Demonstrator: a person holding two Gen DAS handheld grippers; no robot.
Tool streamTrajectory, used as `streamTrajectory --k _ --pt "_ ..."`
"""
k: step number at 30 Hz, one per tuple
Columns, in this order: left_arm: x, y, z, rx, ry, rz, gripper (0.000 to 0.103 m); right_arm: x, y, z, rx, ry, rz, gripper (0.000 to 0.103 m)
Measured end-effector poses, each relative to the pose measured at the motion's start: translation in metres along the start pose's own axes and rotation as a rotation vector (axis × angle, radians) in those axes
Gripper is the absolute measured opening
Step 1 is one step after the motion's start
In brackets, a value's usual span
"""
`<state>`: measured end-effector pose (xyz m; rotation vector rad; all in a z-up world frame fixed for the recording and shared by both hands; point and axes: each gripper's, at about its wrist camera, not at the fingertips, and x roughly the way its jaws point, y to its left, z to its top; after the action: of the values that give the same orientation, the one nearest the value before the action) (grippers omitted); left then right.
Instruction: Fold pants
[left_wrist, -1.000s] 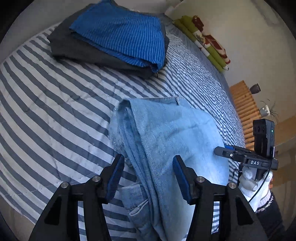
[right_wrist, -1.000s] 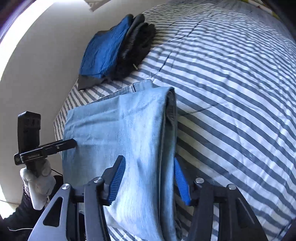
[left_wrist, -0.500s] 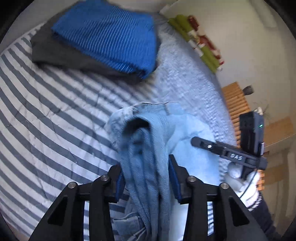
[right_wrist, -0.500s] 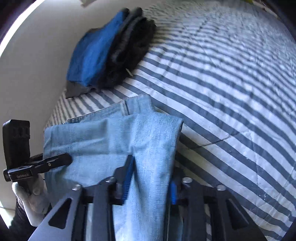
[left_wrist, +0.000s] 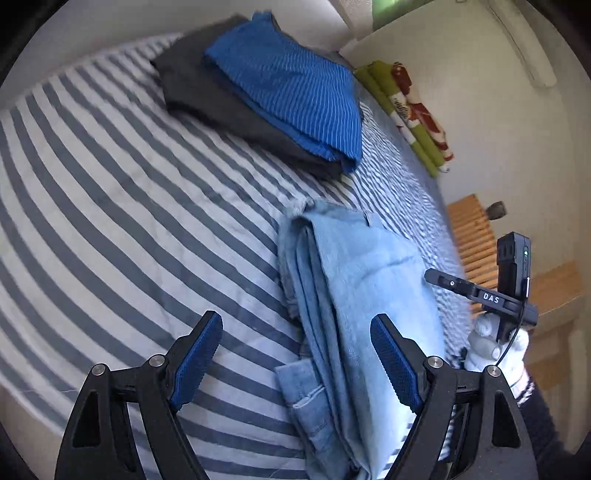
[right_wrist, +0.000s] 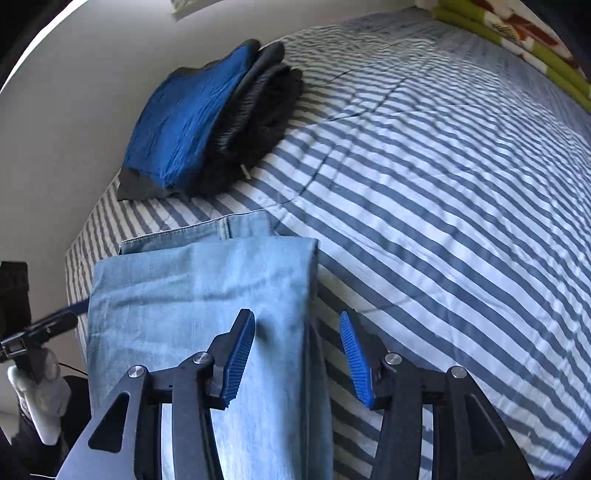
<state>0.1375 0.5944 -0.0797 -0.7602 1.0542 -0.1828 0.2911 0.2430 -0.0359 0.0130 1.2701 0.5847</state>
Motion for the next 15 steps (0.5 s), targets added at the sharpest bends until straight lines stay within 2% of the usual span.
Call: streamTrajectory --k 3,5,6,8,9,10,11,12,13,15 --pt "0.018 0.004 0.007 -0.041 -0.018 -0.081 0.084 -0.016 0.015 -0.007 0.019 -0.013 0.054 0.044" --pt "0.038 -0.01 0.008 -0.013 -0.011 -0.165 0.067 -0.019 0.028 -0.006 0.045 -0.022 0.074 0.044" --pt "0.048 -0.016 0.007 0.02 0.002 -0.195 0.065 -0.021 0.033 -0.005 0.054 -0.022 0.092 0.045" --pt "0.046 -0.021 0.012 0.04 -0.015 -0.224 0.065 -0.017 0.051 0.002 0.048 -0.01 0.117 0.045" --pt "0.039 -0.016 0.014 0.024 -0.018 -0.263 0.065 -0.016 0.062 0.006 0.03 -0.008 0.117 0.045" --pt "0.032 -0.007 0.018 0.0 -0.034 -0.265 0.065 -0.014 0.078 0.01 -0.001 -0.001 0.1 0.045" --pt "0.018 0.0 0.02 -0.015 -0.081 -0.21 0.065 -0.011 0.09 0.012 -0.023 0.005 0.076 0.045" --pt "0.002 0.012 0.023 -0.015 -0.142 -0.107 0.065 -0.007 0.103 0.013 -0.051 0.018 0.052 0.045" --pt "-0.011 0.022 0.023 -0.022 -0.182 -0.039 0.065 -0.001 0.121 0.014 -0.085 0.035 0.038 0.045" --pt "-0.032 0.045 0.023 -0.063 -0.227 0.029 0.065 0.01 0.149 0.015 -0.143 0.061 0.012 0.045"
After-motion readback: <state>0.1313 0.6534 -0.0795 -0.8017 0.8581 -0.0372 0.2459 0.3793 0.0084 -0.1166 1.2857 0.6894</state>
